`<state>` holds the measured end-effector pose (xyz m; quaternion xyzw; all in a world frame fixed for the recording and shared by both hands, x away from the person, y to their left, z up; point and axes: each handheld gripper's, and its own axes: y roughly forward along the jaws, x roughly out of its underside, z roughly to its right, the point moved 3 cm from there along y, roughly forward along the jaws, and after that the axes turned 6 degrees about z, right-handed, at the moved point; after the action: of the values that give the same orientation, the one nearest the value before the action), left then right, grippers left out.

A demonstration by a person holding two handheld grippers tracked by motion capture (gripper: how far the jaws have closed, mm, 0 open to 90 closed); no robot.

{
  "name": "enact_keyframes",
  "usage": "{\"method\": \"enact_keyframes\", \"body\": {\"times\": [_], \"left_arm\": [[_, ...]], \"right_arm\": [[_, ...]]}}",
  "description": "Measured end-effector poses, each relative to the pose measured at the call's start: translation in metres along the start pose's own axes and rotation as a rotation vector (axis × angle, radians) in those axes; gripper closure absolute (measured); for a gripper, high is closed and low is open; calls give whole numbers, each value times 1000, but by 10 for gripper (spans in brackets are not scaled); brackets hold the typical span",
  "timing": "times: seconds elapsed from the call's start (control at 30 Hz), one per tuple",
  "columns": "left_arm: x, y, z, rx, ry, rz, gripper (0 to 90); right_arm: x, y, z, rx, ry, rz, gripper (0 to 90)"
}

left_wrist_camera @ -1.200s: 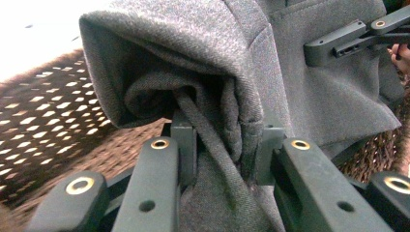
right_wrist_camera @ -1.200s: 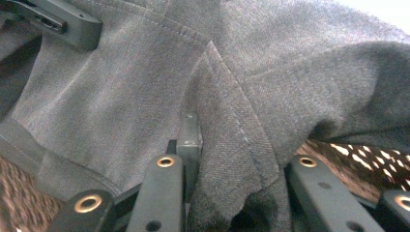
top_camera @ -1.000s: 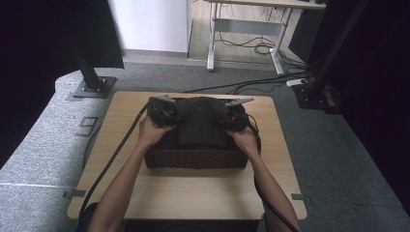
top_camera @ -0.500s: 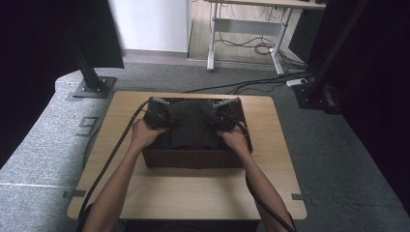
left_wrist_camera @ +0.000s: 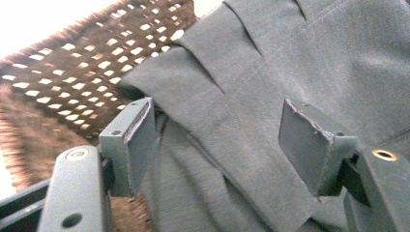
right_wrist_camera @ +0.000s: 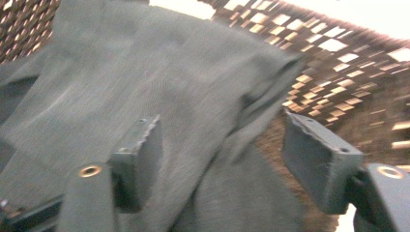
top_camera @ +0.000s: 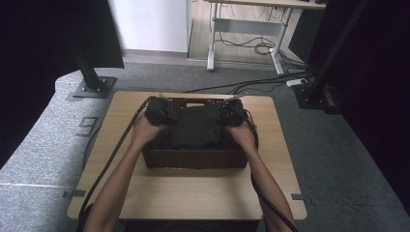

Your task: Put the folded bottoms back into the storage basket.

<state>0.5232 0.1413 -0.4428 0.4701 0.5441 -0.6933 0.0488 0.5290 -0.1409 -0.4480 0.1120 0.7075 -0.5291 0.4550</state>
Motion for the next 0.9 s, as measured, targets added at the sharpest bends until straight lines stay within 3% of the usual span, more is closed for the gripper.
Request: {"method": "enact_keyframes", "body": {"times": [0.2, 0.33, 0.53, 0.7, 0.73, 0.83, 0.9], "left_arm": [[3, -10, -2, 24, -5, 28, 203], [7, -16, -3, 26, 5, 46, 165], [14, -29, -7, -11, 4, 71, 143], [24, -33, -18, -93, 0, 66, 156], [27, -33, -21, -108, -7, 64, 172], [38, -33, -31, -156, -45, 66, 347], [46, -30, -37, -171, -72, 56, 459]], "right_arm": [[0, -12, 2, -29, -42, 34, 281], [5, -14, 3, -32, -40, 41, 236], [9, -25, 11, -14, -37, 68, 200], [13, -38, 21, 19, -39, 71, 254], [15, -40, 24, 33, -40, 66, 287], [23, -43, 34, 64, -25, 44, 436], [31, -43, 41, 60, -8, 36, 525]]}}
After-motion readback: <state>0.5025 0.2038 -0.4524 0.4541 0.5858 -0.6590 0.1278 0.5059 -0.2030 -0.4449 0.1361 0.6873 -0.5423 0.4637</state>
